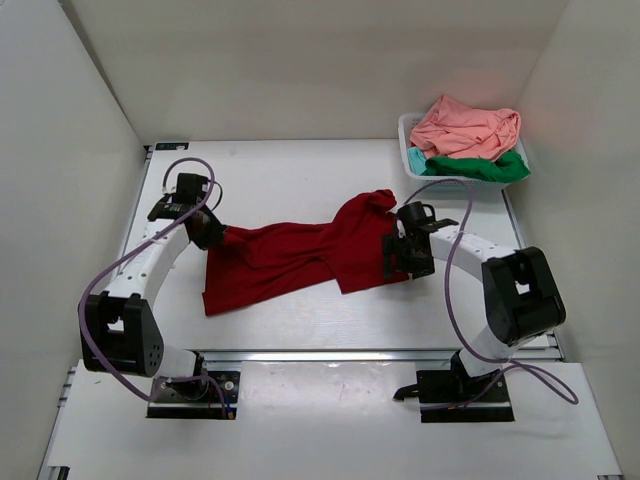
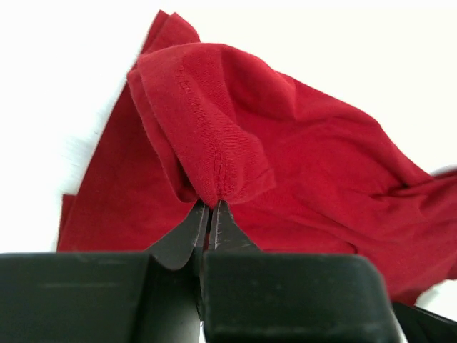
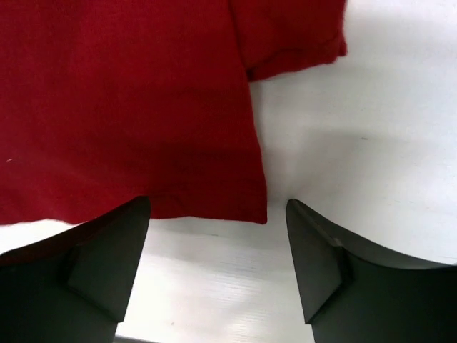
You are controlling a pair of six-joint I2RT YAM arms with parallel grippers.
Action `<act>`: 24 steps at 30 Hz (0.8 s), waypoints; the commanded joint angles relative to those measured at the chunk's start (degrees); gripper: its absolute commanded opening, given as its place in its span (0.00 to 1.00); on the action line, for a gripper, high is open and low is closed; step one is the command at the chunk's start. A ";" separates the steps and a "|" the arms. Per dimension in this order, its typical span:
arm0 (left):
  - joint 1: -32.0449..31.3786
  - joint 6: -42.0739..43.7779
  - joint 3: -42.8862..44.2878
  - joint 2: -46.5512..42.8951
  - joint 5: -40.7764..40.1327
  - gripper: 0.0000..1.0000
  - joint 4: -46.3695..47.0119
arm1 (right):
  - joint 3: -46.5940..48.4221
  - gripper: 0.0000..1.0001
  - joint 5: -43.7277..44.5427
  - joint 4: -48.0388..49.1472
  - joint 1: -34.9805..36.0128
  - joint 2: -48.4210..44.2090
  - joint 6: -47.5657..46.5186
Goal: Fold and stack the t-shirts
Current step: Flatten out the tshirt
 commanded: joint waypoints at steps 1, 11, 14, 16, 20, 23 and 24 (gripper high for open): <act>0.11 -1.18 1.66 -2.20 2.56 0.00 -0.88 | 0.24 0.72 5.99 0.17 3.24 5.51 1.04; 0.64 -0.30 11.13 1.21 5.38 0.00 -0.53 | 18.82 0.00 -0.82 -12.40 2.29 5.89 -0.28; 1.43 -1.53 29.74 9.18 6.78 0.00 -2.89 | 41.63 0.00 -4.87 -18.80 -0.53 5.44 -1.42; 2.22 -2.32 55.13 17.02 9.58 0.00 -7.88 | 57.62 0.00 -6.64 -21.63 -1.58 8.68 -3.52; 9.13 -10.81 87.96 32.41 20.45 0.00 -13.82 | 85.19 0.00 -8.30 -23.14 -3.77 12.83 -3.89; 13.29 -15.06 68.03 23.08 25.94 0.00 1.07 | 77.21 0.00 -11.03 -12.79 -6.14 2.95 -1.42; 13.82 -16.55 64.10 18.15 26.38 0.00 6.88 | 70.54 0.01 -11.39 -6.15 -6.50 0.02 -1.42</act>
